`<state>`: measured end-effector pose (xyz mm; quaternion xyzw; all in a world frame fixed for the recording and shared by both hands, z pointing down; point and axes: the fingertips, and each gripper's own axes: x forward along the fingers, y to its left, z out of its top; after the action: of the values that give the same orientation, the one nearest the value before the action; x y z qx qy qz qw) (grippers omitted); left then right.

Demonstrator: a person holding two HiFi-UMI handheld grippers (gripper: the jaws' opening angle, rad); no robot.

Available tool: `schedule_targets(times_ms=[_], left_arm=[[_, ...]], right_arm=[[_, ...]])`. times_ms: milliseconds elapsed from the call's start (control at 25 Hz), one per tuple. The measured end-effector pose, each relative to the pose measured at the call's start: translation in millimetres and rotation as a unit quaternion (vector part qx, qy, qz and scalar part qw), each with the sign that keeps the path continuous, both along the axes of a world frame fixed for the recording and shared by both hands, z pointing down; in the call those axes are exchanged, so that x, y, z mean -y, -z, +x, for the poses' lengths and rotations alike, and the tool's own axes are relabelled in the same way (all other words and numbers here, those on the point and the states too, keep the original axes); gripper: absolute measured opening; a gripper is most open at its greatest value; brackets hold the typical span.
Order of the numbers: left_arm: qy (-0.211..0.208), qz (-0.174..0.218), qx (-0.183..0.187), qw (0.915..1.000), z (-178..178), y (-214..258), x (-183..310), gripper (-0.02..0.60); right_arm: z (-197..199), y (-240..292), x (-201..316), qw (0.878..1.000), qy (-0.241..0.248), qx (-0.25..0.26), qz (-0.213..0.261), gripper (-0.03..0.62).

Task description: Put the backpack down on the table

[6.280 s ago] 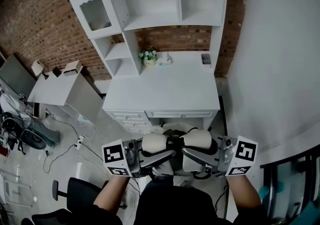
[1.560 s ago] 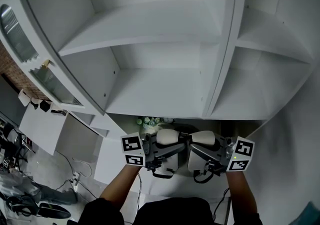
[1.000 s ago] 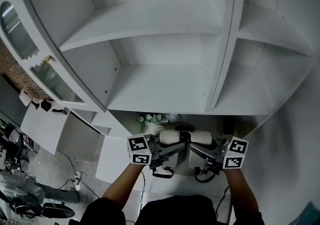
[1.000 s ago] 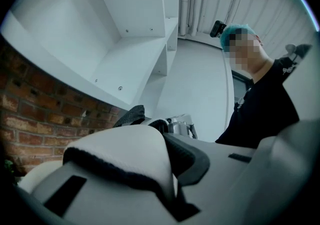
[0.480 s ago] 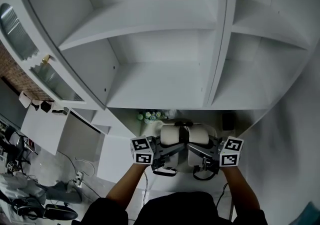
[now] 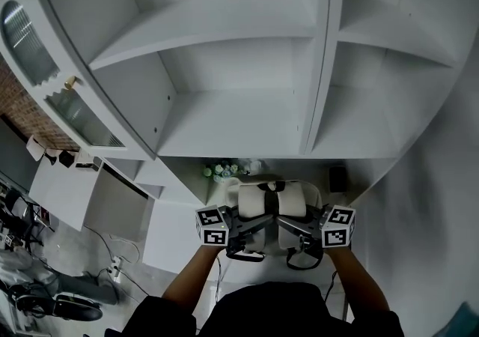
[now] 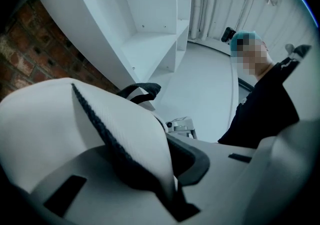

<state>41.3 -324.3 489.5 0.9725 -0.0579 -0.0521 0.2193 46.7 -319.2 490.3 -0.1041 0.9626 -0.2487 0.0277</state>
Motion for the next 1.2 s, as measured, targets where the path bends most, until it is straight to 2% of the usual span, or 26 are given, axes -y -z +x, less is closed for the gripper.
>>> schedule_targets(times_ms=[280, 520, 800, 1000, 1200], left_arm=[[0.014, -0.021, 0.003, 0.9997, -1, -12, -2, 0.044], [0.012, -0.022, 0.012, 0.9996, -1, -18, -4, 0.044], [-0.001, -0.04, 0.006, 0.9992, -1, -24, -5, 0.044], [-0.005, -0.037, 0.004, 0.9993, 0, -29, -4, 0.045], [0.006, -0.046, -0.004, 0.9989, -5, -29, 3, 0.06]], right_arm=[[-1, -12, -3, 1.0, -0.005, -0.009, -0.003, 0.054], [-1, -17, -4, 1.0, -0.008, -0.014, 0.0, 0.056], [-2, -23, -5, 1.0, 0.005, -0.016, -0.006, 0.057], [-1, -25, -4, 1.0, 0.012, -0.021, -0.007, 0.057], [-2, -26, 1, 1.0, 0.011, -0.018, -0.007, 0.057]])
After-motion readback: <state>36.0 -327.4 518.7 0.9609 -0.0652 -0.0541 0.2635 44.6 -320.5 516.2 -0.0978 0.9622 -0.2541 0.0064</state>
